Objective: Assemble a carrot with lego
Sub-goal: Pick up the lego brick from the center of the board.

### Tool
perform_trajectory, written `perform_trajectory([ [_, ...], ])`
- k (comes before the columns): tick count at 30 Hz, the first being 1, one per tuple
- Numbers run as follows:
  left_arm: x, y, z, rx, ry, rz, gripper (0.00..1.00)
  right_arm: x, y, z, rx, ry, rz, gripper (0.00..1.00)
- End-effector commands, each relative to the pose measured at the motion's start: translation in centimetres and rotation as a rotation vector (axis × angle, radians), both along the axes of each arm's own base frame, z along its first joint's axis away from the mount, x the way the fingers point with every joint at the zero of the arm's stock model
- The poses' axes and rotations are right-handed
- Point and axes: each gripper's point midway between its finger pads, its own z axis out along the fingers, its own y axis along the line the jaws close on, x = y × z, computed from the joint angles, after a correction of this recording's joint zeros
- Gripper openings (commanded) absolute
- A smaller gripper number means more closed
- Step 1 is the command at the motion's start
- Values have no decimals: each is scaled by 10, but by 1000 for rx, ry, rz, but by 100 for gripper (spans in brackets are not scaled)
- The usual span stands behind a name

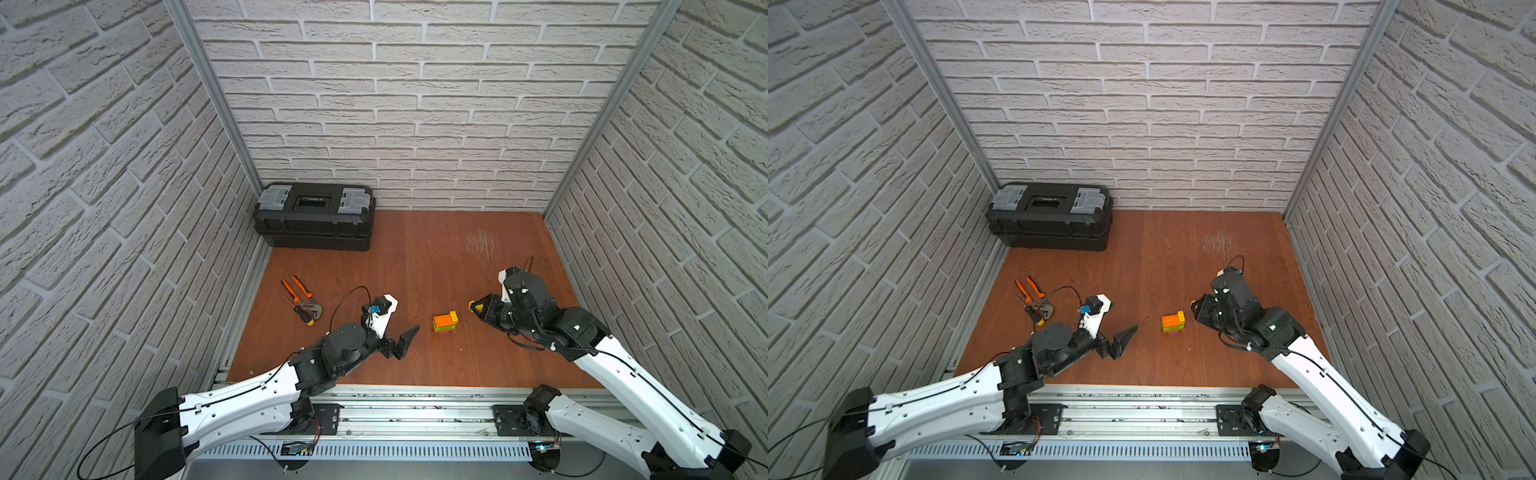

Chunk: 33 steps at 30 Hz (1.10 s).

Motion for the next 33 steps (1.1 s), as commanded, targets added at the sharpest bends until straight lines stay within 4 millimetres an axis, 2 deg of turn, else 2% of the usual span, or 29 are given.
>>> perform_trajectory([
  [1, -3, -4, 69, -288, -47, 5, 98, -1, 22, 18, 270, 73, -65, 2],
  [3, -3, -2, 92, -452, -5, 29, 98, 4, 29, 32, 363, 61, -91, 2],
  [5, -6, -9, 108, -532, 30, 30, 98, 10, 35, 46, 430, 37, -95, 2],
  [9, -20, -51, 128, -529, 52, -35, 98, 15, 49, 68, 544, 34, -83, 2],
  [12, -26, -70, 137, -607, 44, -49, 98, 15, 45, 85, 538, 4, -90, 2],
  [17, -18, -71, 135, -681, 100, 36, 98, 16, 34, 108, 524, -75, -119, 2],
  [25, -2, -89, 130, -672, 186, 86, 98, 17, 38, 115, 526, -97, -83, 2],
  [29, 8, -89, 123, -716, 225, 70, 78, 17, 43, 110, 524, -84, -58, 2],
  [33, 10, -93, 111, -709, 253, 72, 76, 20, 43, 115, 538, -112, -59, 2],
])
